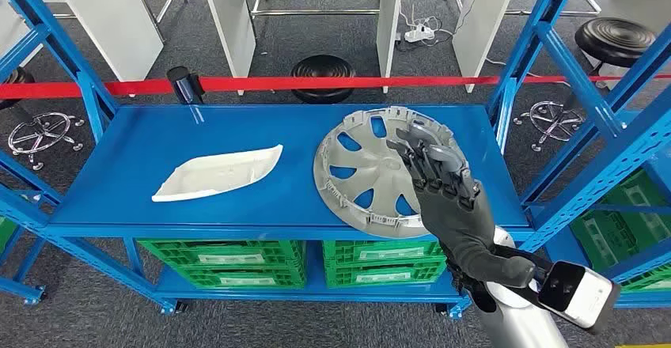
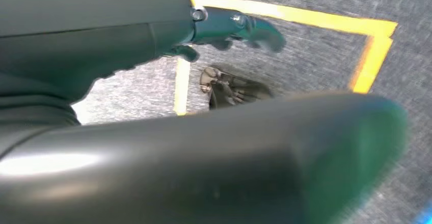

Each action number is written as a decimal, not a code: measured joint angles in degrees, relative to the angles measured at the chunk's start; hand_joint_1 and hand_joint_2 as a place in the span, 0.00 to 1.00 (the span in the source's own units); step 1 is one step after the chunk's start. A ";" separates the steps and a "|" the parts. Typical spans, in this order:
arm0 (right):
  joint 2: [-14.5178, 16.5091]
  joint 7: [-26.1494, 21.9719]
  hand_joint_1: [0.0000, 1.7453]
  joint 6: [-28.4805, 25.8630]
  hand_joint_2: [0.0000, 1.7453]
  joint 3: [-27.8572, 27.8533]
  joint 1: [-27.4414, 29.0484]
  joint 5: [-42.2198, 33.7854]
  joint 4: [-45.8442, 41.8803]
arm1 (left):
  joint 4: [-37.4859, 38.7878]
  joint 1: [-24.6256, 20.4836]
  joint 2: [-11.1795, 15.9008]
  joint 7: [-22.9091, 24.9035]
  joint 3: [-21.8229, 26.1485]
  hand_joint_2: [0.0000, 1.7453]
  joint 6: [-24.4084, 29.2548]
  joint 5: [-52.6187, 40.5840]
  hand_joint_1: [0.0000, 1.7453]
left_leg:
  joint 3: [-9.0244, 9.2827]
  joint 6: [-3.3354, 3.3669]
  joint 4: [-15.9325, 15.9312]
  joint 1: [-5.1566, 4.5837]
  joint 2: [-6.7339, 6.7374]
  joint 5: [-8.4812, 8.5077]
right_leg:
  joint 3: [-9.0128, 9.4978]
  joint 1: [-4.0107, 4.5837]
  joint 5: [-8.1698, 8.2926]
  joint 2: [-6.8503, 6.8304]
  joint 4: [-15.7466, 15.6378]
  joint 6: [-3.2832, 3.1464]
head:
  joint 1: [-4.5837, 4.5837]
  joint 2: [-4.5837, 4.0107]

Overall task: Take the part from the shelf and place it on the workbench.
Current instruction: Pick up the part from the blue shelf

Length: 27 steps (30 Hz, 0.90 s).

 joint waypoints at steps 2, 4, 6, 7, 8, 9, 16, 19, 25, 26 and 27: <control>0.08 0.51 0.00 -0.48 0.00 0.03 0.10 -0.02 0.02 | 0.01 -0.14 -0.01 0.00 -0.01 0.00 -0.04 -0.09 0.00 | -2.53 -0.20 3.83 0.08 0.04 -1.41 | 0.32 -0.01 -0.37 -0.01 -0.01 -0.13 | -0.19 0.00; 0.15 1.55 0.00 -1.19 0.00 0.08 0.44 -0.08 0.16 | 0.02 -0.16 -0.01 0.02 -0.01 0.00 -0.08 -0.19 0.00 | -7.34 -0.44 10.21 0.17 0.08 -4.33 | 1.04 -0.01 -1.18 0.04 -0.03 -0.29 | -0.45 0.00; 0.16 2.74 0.00 -1.67 0.25 0.12 0.77 -0.18 0.64 | 0.02 0.05 0.00 0.05 0.00 0.00 -0.08 -0.20 0.00 | -9.85 -0.47 11.10 0.21 0.09 -4.50 | 2.07 -0.03 -2.12 0.18 -0.02 -0.24 | -0.61 0.00; 0.18 3.45 0.00 -1.91 0.50 0.13 0.81 -0.35 1.08 | 0.02 0.11 0.00 0.06 0.00 0.00 -0.08 -0.21 0.00 | -9.71 -0.39 8.66 0.23 0.11 -2.60 | 2.75 -0.05 -2.61 0.23 -0.02 -0.13 | -0.68 0.00; 0.22 4.18 0.00 -2.21 0.75 0.14 0.79 -0.53 1.64 | 0.02 0.16 -0.01 0.05 0.00 0.00 -0.08 -0.22 0.00 | -8.99 -0.30 4.95 0.25 0.14 0.42 | 3.40 -0.06 -3.15 0.25 -0.03 0.05 | -0.75 0.00; 0.25 4.81 0.00 -2.63 1.00 0.15 0.71 -0.64 2.37 | 0.05 0.20 -0.05 0.04 0.00 0.00 -0.07 -0.25 0.00 | -8.36 -0.18 1.33 0.23 0.17 3.30 | 3.99 0.01 -3.65 0.24 0.11 0.30 | -0.79 0.00; -0.12 7.85 0.00 -12.08 0.00 -0.13 1.93 6.10 7.48 | 0.16 0.38 -0.92 -0.61 0.05 0.00 0.88 -0.35 0.00 | -6.68 1.77 -3.74 0.05 0.02 6.58 | 4.84 0.30 -4.73 0.19 0.37 2.08 | -0.60 0.00; -1.89 10.31 0.00 -14.24 0.25 -2.42 6.42 9.64 5.42 | 0.13 0.30 -1.26 -0.52 0.27 0.00 1.34 -0.56 0.00 | -5.96 1.91 -3.74 -0.06 -0.48 5.96 | 5.74 0.56 -4.74 0.07 -0.24 -0.59 | -0.23 0.00; -3.33 16.15 0.00 -22.78 1.00 -10.60 14.79 32.22 1.44 | 0.15 0.40 -1.74 -0.38 0.35 0.00 1.45 -1.63 0.00 | -5.94 2.34 -3.70 -0.37 -0.39 5.49 | 6.71 0.14 -5.44 0.17 -1.96 1.60 | 0.05 0.00; -3.64 17.65 0.00 -23.54 1.00 -11.57 15.61 35.44 1.02 | 0.15 0.32 -1.78 -0.38 0.36 0.00 1.44 -1.74 0.00 | -5.92 2.35 -3.70 -0.38 -0.38 5.49 | 6.75 0.08 -5.45 0.18 -2.05 1.98 | 0.05 0.00; -4.05 18.88 0.00 -24.00 1.00 -12.56 16.47 37.85 0.55 | 0.15 0.26 -1.80 -0.38 0.37 0.00 1.41 -1.81 0.00 | -5.89 2.36 -3.70 -0.39 -0.38 5.49 | 6.79 0.06 -5.44 0.18 -2.10 2.20 | 0.05 0.00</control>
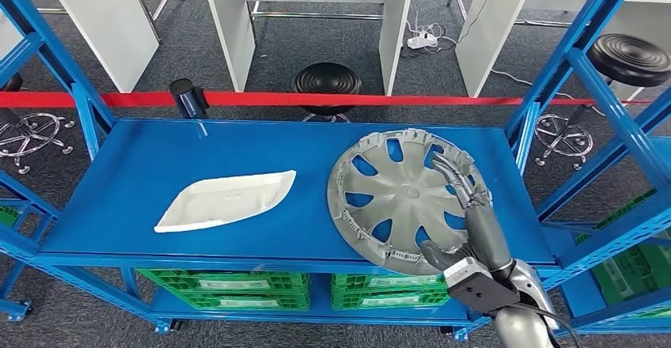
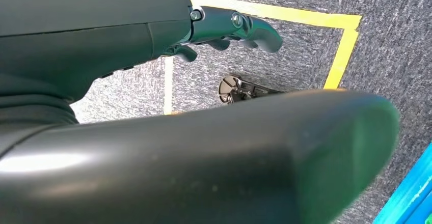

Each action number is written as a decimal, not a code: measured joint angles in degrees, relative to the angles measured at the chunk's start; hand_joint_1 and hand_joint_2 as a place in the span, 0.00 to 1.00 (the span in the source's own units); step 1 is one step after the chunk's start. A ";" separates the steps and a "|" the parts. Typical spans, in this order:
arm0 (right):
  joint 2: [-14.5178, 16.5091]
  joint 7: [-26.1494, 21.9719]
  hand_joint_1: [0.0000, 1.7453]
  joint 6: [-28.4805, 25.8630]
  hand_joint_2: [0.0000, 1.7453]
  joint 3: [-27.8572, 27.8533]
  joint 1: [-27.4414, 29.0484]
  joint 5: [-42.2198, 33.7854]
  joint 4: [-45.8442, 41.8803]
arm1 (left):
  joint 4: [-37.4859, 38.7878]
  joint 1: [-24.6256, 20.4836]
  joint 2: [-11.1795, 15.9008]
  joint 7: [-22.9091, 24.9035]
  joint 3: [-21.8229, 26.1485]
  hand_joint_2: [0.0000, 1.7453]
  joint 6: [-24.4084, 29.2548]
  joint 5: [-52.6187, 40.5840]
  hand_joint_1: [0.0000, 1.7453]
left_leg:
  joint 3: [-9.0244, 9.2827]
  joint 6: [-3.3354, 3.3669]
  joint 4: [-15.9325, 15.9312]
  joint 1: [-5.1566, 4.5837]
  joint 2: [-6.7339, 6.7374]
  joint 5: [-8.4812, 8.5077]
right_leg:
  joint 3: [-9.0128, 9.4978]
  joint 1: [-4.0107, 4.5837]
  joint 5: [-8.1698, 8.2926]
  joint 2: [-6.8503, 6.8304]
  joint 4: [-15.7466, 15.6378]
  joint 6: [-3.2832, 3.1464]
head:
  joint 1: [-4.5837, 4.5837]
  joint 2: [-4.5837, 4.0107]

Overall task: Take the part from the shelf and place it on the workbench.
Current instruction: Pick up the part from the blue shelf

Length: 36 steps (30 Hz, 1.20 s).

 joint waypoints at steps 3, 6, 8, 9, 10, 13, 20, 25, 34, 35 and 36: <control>-1.55 1.88 0.00 -0.40 1.00 -2.95 3.14 3.70 -1.77 | 0.00 -0.01 -0.12 0.00 0.04 0.00 -0.07 -0.05 0.00 | 0.14 0.00 -0.02 0.00 -0.01 0.00 | 0.15 0.00 0.01 -0.02 -0.06 0.27 | 0.00 0.00; -2.92 2.60 0.00 0.39 1.00 -5.10 6.35 5.40 -3.52 | 0.00 -0.02 -0.39 0.00 0.13 0.00 -0.07 -0.01 0.00 | 0.32 -0.02 -0.12 0.00 0.01 0.01 | 0.26 0.01 0.01 -0.01 -0.06 0.32 | -0.01 0.00; -3.86 3.08 0.00 2.06 1.00 -6.25 8.08 5.81 -4.62 | 0.00 -0.03 -0.58 0.00 0.27 0.00 -0.14 0.03 0.00 | 0.42 -0.03 -0.19 0.00 0.02 0.02 | 0.32 0.01 0.01 0.00 -0.06 0.31 | -0.01 0.00; -4.36 3.31 0.00 3.06 1.00 -6.77 8.79 5.86 -5.11 | 0.00 -0.03 -0.65 0.04 0.36 0.00 -0.23 0.05 0.00 | 0.46 -0.05 -0.23 0.01 0.02 0.03 | 0.34 0.01 0.01 0.00 -0.06 0.31 | -0.01 0.00; -4.82 3.51 0.00 3.98 1.00 -7.24 9.42 5.84 -5.54 | 0.00 -0.04 -0.71 0.10 0.44 0.00 -0.33 0.06 0.00 | 0.48 -0.06 -0.27 0.01 0.03 0.04 | 0.34 0.01 0.01 0.00 -0.06 0.31 | -0.01 0.00; -5.87 3.74 0.00 5.56 1.00 -8.29 10.72 5.81 -6.45 | 0.00 -0.06 -0.80 0.31 0.58 0.00 -0.49 0.08 0.00 | 0.55 -0.11 -0.38 0.01 0.04 0.06 | 0.35 0.01 0.00 0.01 -0.06 0.30 | -0.01 0.00; -7.54 4.94 0.00 12.42 1.00 -8.44 11.96 7.42 -6.80 | 0.00 -0.19 -0.97 0.33 0.97 0.00 -1.32 -0.49 0.00 | 0.66 -0.20 -0.55 0.00 0.06 0.12 | 0.38 0.01 0.00 0.03 -0.07 0.29 | 0.00 0.00; -7.73 5.36 0.00 13.94 1.00 -5.16 11.51 11.86 -5.83 | 0.01 -0.31 -1.45 0.09 0.97 0.00 -1.62 -0.62 0.00 | 0.68 -0.27 -0.60 0.01 0.05 0.16 | 0.39 0.02 -0.01 0.03 -0.06 0.28 | -0.01 0.00; -8.73 5.43 0.00 14.18 1.00 -0.08 8.81 13.12 -2.54 | 0.04 -0.30 -1.69 -0.02 0.97 0.00 -1.85 -1.45 0.00 | 0.71 -0.33 -0.66 0.01 0.04 0.20 | 0.40 0.02 -0.01 0.04 -0.06 0.27 | -0.01 0.00; -8.80 5.43 0.00 14.18 1.00 0.22 8.64 13.12 -2.31 | 0.04 -0.30 -1.69 -0.02 0.97 0.00 -1.85 -1.45 0.00 | 0.72 -0.33 -0.67 0.01 0.04 0.20 | 0.40 0.02 -0.01 0.04 -0.06 0.27 | -0.01 0.00; -8.86 5.43 0.00 14.18 1.00 0.47 8.51 13.12 -2.10 | 0.04 -0.30 -1.69 -0.02 0.97 0.00 -1.86 -1.45 0.00 | 0.72 -0.33 -0.67 0.01 0.04 0.20 | 0.40 0.02 -0.01 0.04 -0.06 0.27 | 0.00 0.00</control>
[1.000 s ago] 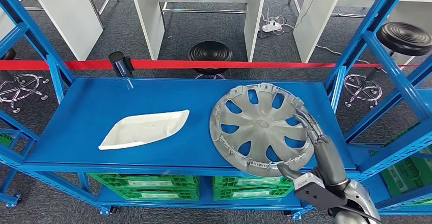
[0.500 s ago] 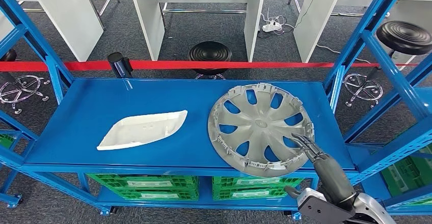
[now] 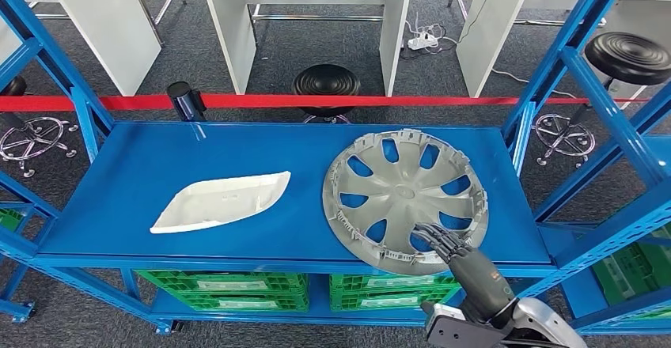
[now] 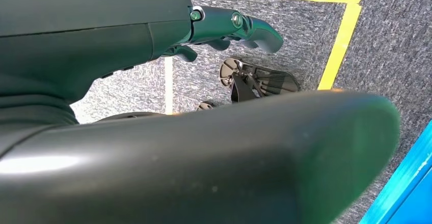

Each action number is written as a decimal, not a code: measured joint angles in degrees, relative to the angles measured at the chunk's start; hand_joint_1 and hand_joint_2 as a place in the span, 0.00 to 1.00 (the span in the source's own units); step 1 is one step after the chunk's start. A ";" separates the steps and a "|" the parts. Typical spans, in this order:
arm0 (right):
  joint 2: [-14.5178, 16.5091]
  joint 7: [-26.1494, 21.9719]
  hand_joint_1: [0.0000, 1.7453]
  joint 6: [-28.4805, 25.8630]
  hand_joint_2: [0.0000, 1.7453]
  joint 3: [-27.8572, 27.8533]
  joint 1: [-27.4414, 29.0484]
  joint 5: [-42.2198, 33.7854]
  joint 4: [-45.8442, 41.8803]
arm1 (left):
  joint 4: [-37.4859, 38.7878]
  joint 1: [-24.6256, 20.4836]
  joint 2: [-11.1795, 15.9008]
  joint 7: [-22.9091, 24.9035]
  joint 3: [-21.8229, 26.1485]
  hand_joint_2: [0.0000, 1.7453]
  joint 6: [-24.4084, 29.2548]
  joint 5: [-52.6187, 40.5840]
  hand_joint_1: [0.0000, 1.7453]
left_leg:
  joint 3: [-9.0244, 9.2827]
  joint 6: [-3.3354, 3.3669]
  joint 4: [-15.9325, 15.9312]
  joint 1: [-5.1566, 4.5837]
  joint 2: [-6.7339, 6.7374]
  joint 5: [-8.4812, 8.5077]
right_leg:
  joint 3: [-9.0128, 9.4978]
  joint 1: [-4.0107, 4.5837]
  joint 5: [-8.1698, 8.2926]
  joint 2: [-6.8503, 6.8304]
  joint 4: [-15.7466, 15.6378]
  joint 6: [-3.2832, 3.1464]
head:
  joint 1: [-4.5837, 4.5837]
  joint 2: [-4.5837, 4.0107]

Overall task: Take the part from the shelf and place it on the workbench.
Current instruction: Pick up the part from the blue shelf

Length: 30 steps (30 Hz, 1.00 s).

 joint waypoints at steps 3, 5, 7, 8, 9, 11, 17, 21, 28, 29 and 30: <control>-0.21 0.02 0.00 0.04 1.00 0.60 -0.29 0.00 0.51 | 0.00 0.00 -0.01 0.00 0.00 0.00 0.00 -0.03 0.00 | 0.00 0.00 -0.02 0.00 0.00 0.00 | 0.00 0.00 0.00 0.00 0.00 0.00 | -0.01 0.00; -0.43 0.09 0.00 0.28 1.00 1.07 -0.66 -0.01 0.91 | 0.00 0.00 -0.01 0.07 0.00 0.00 0.00 -0.11 0.00 | 0.01 0.00 -0.03 0.00 0.01 0.00 | 0.00 0.00 0.00 0.00 0.00 0.00 | -0.01 0.00; -0.71 0.19 0.00 0.57 1.00 1.87 -1.38 0.10 1.63 | 0.00 -0.03 -0.03 0.23 0.00 0.00 0.00 -0.19 0.00 | 0.02 -0.01 -0.04 0.00 0.02 0.00 | 0.00 0.00 0.00 0.01 0.00 -0.01 | -0.01 0.00; -0.85 0.22 0.00 0.63 1.00 2.33 -1.83 0.24 2.09 | 0.00 -0.04 -0.04 0.31 0.00 0.00 0.00 -0.20 0.00 | 0.03 -0.01 -0.04 0.00 0.02 0.00 | 0.01 0.00 0.00 0.01 0.00 -0.01 | -0.01 0.00; -1.02 0.18 0.00 0.61 1.00 2.81 -2.33 0.37 2.64 | 0.00 -0.04 -0.08 0.34 0.00 0.00 0.00 -0.21 0.00 | 0.04 -0.01 -0.05 0.00 0.02 0.01 | 0.01 0.00 0.00 0.01 0.00 -0.01 | -0.01 0.00; -1.32 0.06 0.00 0.38 1.00 3.79 -3.70 0.36 4.08 | 0.00 -0.03 -0.18 0.35 0.00 0.00 0.04 -0.21 0.00 | 0.04 -0.03 -0.05 0.00 0.02 0.02 | 0.02 0.00 0.00 0.02 0.00 -0.01 | 0.00 0.00; -1.76 -0.04 0.00 -0.38 1.00 7.89 -11.01 -1.63 11.64 | 0.00 -0.05 -0.44 0.28 0.01 0.00 0.26 -0.16 0.00 | 0.12 -0.06 -0.06 0.00 0.07 0.05 | 0.07 0.00 0.03 0.08 0.00 -0.03 | -0.01 0.00; -1.70 0.52 0.00 -1.43 1.00 10.60 -15.19 -1.70 16.47 | 0.00 -0.05 -0.46 -0.08 0.04 0.00 0.28 -0.17 0.00 | 0.14 -0.06 -0.06 0.00 0.05 0.05 | 0.09 0.01 0.04 0.07 0.00 -0.04 | -0.01 0.00; -1.18 1.31 0.00 -3.43 1.00 13.77 -19.82 -1.29 23.39 | 0.00 -0.04 -0.46 -0.25 0.04 0.00 0.28 -0.30 0.00 | 0.14 -0.07 -0.08 0.00 0.01 0.05 | 0.10 0.01 0.04 0.05 0.00 -0.05 | -0.02 0.00; -1.12 1.31 0.00 -3.46 1.00 14.00 -20.18 -1.29 23.96 | 0.00 -0.04 -0.46 -0.26 0.04 0.00 0.28 -0.33 0.00 | 0.14 -0.07 -0.08 0.00 0.00 0.05 | 0.10 0.01 0.04 0.04 0.00 -0.05 | -0.02 0.00; -1.08 1.31 0.00 -3.50 1.00 14.22 -20.50 -1.29 24.48 | 0.00 -0.03 -0.46 -0.26 0.04 0.00 0.28 -0.37 0.00 | 0.14 -0.07 -0.08 0.00 0.00 0.05 | 0.10 0.01 0.04 0.04 0.00 -0.05 | -0.02 0.00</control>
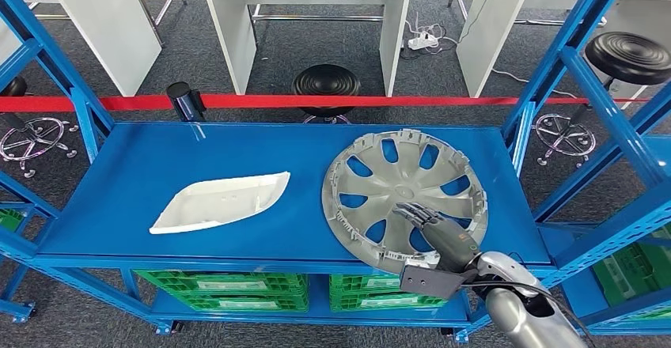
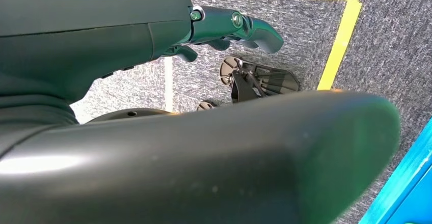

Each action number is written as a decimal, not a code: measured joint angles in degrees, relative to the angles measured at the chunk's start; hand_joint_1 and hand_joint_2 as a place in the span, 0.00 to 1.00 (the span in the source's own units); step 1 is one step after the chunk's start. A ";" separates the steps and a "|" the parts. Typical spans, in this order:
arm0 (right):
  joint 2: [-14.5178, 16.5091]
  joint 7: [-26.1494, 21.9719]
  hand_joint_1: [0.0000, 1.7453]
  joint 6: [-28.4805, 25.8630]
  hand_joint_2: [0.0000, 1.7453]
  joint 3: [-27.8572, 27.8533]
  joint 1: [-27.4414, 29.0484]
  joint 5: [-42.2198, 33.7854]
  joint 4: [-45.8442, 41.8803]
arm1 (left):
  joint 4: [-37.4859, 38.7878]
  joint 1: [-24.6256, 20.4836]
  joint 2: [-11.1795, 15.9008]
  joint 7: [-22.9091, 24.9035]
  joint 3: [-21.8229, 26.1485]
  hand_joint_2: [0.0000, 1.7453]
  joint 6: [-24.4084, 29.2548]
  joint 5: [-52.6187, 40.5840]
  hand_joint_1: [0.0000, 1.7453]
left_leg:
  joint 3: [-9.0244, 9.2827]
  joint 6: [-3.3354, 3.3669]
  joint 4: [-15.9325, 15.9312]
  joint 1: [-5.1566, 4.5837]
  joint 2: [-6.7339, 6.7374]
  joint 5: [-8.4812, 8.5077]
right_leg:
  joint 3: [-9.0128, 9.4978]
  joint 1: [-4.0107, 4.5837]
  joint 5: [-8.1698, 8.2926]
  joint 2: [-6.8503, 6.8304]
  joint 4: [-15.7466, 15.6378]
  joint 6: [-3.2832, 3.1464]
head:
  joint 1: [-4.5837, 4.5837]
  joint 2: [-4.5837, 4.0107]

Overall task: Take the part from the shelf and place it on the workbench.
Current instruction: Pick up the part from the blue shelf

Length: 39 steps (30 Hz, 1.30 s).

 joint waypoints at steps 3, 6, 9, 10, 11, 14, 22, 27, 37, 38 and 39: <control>0.23 0.15 0.00 -0.25 1.00 0.45 -0.88 -0.07 1.51 | 0.00 0.00 0.00 -0.04 0.00 0.00 -0.01 -0.20 0.00 | 0.00 0.00 -0.01 0.00 0.00 0.00 | 0.00 0.00 0.00 0.00 0.00 0.00 | 0.01 0.00; 0.60 0.31 0.00 -0.62 1.00 0.80 -2.15 -0.38 3.59 | 0.00 -0.01 0.00 -0.09 0.00 0.00 0.00 -0.46 0.00 | 0.01 0.00 -0.02 0.00 0.00 0.00 | 0.00 0.00 0.00 0.00 0.00 0.00 | 0.01 0.00; 0.89 0.41 0.00 -0.71 1.00 1.22 -3.34 -0.90 5.58 | 0.00 -0.01 0.01 -0.09 0.00 0.00 0.02 -0.52 0.00 | 0.03 -0.01 -0.02 0.00 0.01 0.01 | 0.01 0.00 0.00 0.01 0.00 0.00 | 0.00 0.00; 0.93 0.52 0.00 -0.63 1.00 1.38 -3.69 -1.25 6.12 | 0.00 -0.01 0.01 -0.09 0.00 0.00 0.03 -0.53 0.00 | 0.03 -0.01 -0.02 0.00 0.01 0.01 | 0.01 0.00 0.00 0.01 0.00 0.00 | 0.00 0.00; 0.96 0.68 0.00 -0.42 1.00 1.50 -4.01 -1.78 6.59 | 0.00 -0.01 0.02 -0.09 0.00 0.00 0.03 -0.54 0.00 | 0.04 -0.01 -0.02 0.00 0.01 0.01 | 0.02 0.00 0.00 0.01 0.00 0.00 | 0.00 0.00; 0.81 1.00 0.00 1.15 1.00 1.68 -4.56 -4.02 7.49 | 0.00 0.01 0.05 -0.09 0.02 0.00 0.03 -0.55 0.00 | 0.06 -0.01 -0.02 0.00 0.01 0.01 | 0.03 -0.01 0.00 0.01 0.00 0.00 | 0.00 0.00; -1.54 0.26 0.00 8.91 1.00 1.78 -5.44 -12.34 7.78 | 0.00 0.04 0.14 -0.24 0.04 0.00 0.02 -0.78 0.00 | 0.08 -0.01 -0.01 0.00 -0.01 0.01 | 0.05 -0.02 0.00 -0.01 -0.01 0.00 | 0.00 0.00; -3.86 -0.62 0.00 12.14 1.00 1.49 -5.13 -16.72 6.63 | 0.00 0.05 0.34 -0.24 0.12 0.00 0.02 -0.81 0.00 | 0.09 -0.01 -0.01 0.00 0.00 0.01 | 0.06 -0.02 0.00 0.00 -0.02 0.00 | 0.00 0.00; -6.26 -0.23 0.00 13.84 1.00 0.26 -2.70 -18.76 2.58 | 0.00 0.02 0.50 0.08 0.66 0.00 0.05 -0.84 0.00 | 0.10 -0.01 -0.02 0.00 0.01 0.01 | 0.06 -0.01 0.00 0.00 -0.02 0.00 | 0.01 0.00; -6.36 -0.10 0.00 13.82 1.00 0.17 -2.45 -18.55 2.18 | 0.00 0.02 0.50 0.10 0.72 0.00 0.07 -0.85 0.00 | 0.10 -0.01 -0.03 0.00 0.01 0.01 | 0.06 -0.01 0.00 0.00 -0.02 0.00 | 0.01 0.00; -6.43 -0.05 0.00 13.72 1.00 0.10 -2.25 -18.17 1.82 | 0.00 0.03 0.50 0.10 0.78 0.00 0.09 -0.86 0.00 | 0.10 -0.01 -0.03 0.00 0.01 0.01 | 0.06 -0.01 0.00 0.00 -0.02 0.00 | 0.01 0.00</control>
